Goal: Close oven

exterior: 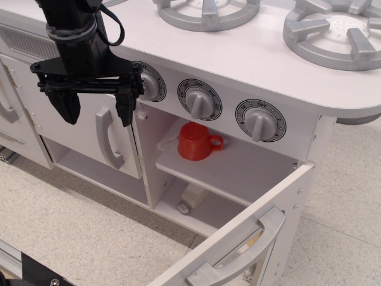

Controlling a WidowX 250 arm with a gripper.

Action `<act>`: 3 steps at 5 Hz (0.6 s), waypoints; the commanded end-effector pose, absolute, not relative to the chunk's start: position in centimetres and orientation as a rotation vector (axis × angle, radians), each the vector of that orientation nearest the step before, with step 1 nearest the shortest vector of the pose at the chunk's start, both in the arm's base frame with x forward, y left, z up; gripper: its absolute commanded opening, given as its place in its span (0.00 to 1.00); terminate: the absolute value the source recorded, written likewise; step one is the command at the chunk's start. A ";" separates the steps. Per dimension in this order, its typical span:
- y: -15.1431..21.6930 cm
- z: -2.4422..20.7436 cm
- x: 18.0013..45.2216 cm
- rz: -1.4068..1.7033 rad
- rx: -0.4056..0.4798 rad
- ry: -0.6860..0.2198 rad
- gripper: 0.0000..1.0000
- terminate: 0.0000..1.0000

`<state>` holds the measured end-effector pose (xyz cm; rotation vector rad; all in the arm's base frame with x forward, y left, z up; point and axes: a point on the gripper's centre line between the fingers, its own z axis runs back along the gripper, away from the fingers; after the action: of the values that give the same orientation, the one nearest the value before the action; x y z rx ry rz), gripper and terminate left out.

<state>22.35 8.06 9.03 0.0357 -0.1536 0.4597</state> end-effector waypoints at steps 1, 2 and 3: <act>8.1 9.0 22.4 0.460 0.036 -0.154 1.00 0.00; 4.7 8.8 21.8 0.281 -0.012 -0.178 1.00 0.00; 1.4 8.5 20.4 0.090 -0.084 -0.154 1.00 0.00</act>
<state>20.07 0.98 7.71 -0.0932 -0.1213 0.0844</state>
